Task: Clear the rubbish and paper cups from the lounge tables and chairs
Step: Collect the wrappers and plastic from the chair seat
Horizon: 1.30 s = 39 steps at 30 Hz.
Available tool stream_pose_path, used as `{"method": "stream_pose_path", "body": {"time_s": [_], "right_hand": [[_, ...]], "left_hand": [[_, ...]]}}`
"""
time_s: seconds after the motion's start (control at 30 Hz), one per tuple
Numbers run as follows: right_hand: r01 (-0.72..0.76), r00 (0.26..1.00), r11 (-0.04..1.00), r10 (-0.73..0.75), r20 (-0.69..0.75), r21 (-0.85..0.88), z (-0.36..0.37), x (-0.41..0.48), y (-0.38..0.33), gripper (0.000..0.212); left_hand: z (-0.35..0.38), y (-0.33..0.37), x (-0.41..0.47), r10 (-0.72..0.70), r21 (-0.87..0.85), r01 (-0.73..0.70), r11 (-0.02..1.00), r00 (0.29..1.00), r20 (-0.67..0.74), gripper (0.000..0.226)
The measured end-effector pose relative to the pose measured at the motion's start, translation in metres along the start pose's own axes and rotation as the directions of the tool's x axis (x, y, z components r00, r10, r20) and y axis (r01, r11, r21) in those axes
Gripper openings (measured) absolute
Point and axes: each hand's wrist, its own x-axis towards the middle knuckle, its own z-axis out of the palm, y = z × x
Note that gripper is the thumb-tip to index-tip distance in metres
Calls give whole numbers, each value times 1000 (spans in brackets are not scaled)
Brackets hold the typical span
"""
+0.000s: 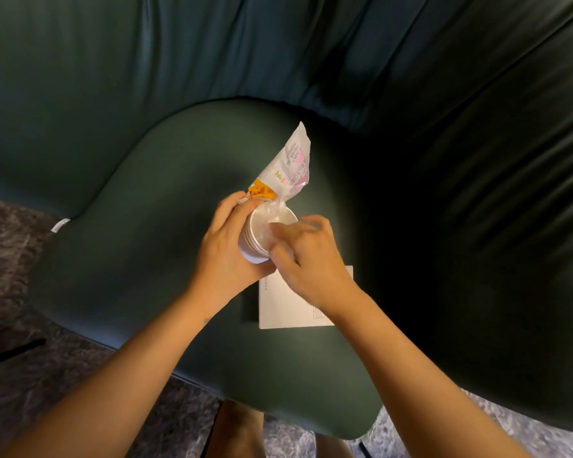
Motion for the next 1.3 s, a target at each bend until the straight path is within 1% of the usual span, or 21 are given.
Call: {"method": "stream_pose_path", "body": {"time_s": [0.07,0.17,0.23,0.33,0.4,0.47,0.53,0.63,0.7,0.77,0.83,0.87,0.9,0.93,0.97,1.0,1.07,1.1,1.17,1.23,1.3], "right_hand": [[18,996,1000,-16,83,-20,-1,-5,-5,39],[42,994,999,-39,98,-27,1,-5,-9,49],[20,984,999,-12,177,-45,3,2,-9,57],[27,971,994,-1,240,-107,11,5,-5,56],[61,983,981,-27,182,-183,14,1,-6,54],[58,996,978,-43,79,-203,14,-2,-5,52],[39,999,984,-40,-4,-173,10,-4,-4,50],[40,996,992,-49,-70,-120,0,-4,-4,42],[64,992,995,-72,-104,-76,-8,-5,-4,43],[78,978,997,-76,-193,4,-14,-5,-2,46],[37,943,991,9,-334,131,-14,-6,6,42],[-19,922,981,91,-377,192,-13,-8,13,39],[-92,913,971,171,-371,221,-10,-11,21,38],[-170,925,966,224,-305,195,-6,-15,32,42],[-228,954,969,242,-175,98,0,-20,45,51],[-238,971,971,238,8,-40,9,-27,58,67],[-133,907,944,238,346,-301,31,-44,79,110],[-42,874,921,222,433,-388,43,-53,87,125],[101,863,872,162,478,-478,64,-68,95,137],[118,894,851,134,428,-512,73,-72,97,135],[88,925,867,112,363,-491,73,-68,96,126]], "left_hand": [[-3,0,1,-14,2,14,1000,1000,-13,79],[-3,2,1,-27,-2,27,1000,999,-18,70],[-1,1,-1,-33,-4,33,999,999,-11,60],[-1,-5,-5,-52,-3,52,999,999,-4,59],[0,-8,-6,-66,-17,66,998,998,-10,63],[0,-9,-6,-70,-21,69,997,997,-16,69],[0,-9,-5,-73,-8,72,997,997,-25,74],[-5,-9,-3,-80,5,81,997,995,-62,79],[-9,-8,-3,-96,5,97,995,991,-96,83],[-13,-6,-2,-110,10,113,994,986,-125,86],[-15,-6,-4,-118,3,120,993,982,-148,86],[-17,-6,-5,-125,-2,126,992,980,-157,84],[-19,-7,-6,-132,-3,134,991,977,-166,82],[-20,-9,-7,-135,2,138,990,975,-177,81],[-22,-10,-9,-135,11,140,990,972,-191,79],[-24,-12,-11,-137,18,143,989,969,-204,78],[-27,-16,-17,-144,26,154,988,961,-235,77],[-28,-19,-20,-150,26,162,986,956,-252,77],[-32,-23,-28,-166,28,182,983,943,-287,78],[-35,-26,-38,-177,31,198,980,928,-327,78],[-36,-26,-50,-190,23,214,977,910,-370,79]]}}
